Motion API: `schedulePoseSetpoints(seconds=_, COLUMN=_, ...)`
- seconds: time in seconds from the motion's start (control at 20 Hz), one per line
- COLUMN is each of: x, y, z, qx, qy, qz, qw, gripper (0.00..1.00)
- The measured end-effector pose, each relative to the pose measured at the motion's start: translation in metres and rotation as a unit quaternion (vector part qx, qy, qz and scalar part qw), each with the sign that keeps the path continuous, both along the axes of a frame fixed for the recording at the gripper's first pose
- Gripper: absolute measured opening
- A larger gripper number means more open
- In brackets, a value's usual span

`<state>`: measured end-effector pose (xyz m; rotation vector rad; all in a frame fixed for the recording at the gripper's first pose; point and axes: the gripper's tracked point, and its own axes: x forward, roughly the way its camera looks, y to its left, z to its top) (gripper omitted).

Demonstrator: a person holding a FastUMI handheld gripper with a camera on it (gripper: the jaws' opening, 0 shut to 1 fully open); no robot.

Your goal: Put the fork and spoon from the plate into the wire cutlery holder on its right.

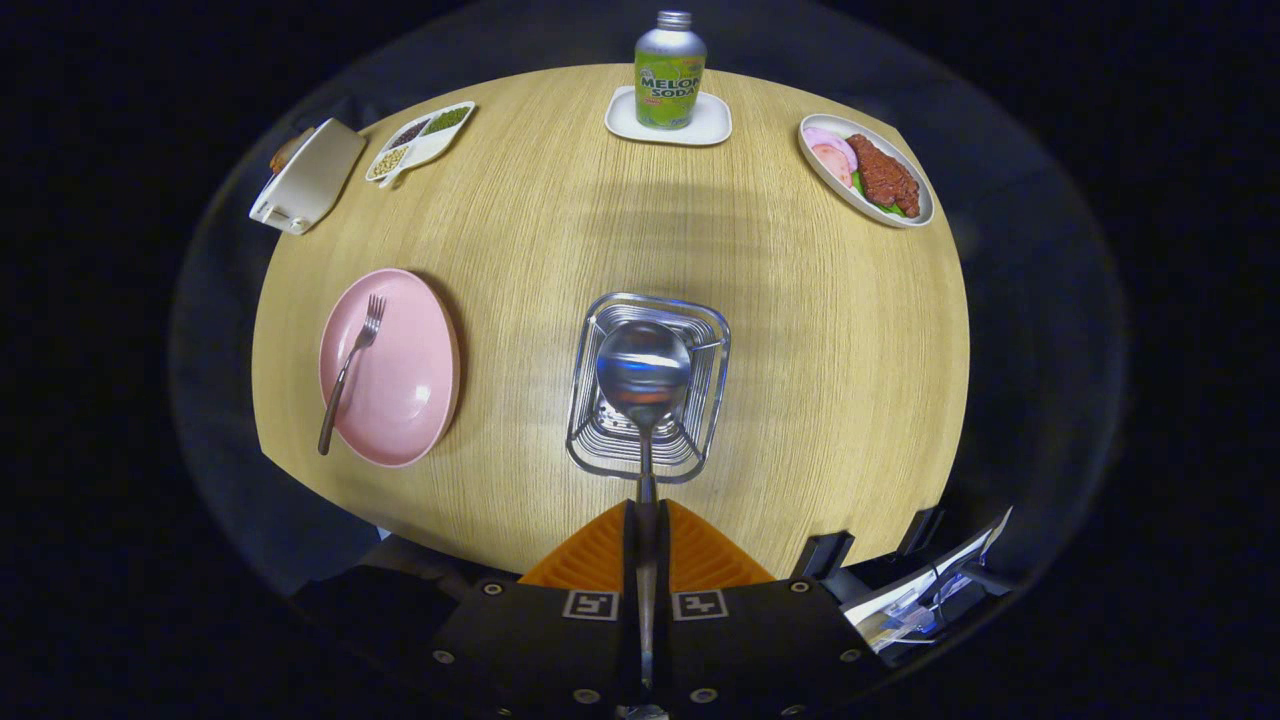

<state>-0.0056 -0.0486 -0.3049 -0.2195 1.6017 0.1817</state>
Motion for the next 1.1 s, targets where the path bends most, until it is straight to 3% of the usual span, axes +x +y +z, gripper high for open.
schedulePoseSetpoints(seconds=0.3, x=0.019, y=0.0, z=-0.003, qx=0.004, qy=-0.004, qz=-0.01, qw=1.0, gripper=0.09)
schedulePoseSetpoints(seconds=0.65, x=0.048, y=0.018, z=0.009, qx=0.049, qy=-0.085, qz=-0.07, qw=0.993, gripper=0.1)
schedulePoseSetpoints(seconds=0.95, x=0.077, y=0.033, z=0.043, qx=0.095, qy=-0.216, qz=-0.116, qw=0.965, gripper=0.11)
schedulePoseSetpoints(seconds=1.1, x=0.08, y=0.05, z=0.061, qx=0.125, qy=-0.266, qz=-0.129, qw=0.947, gripper=0.24)
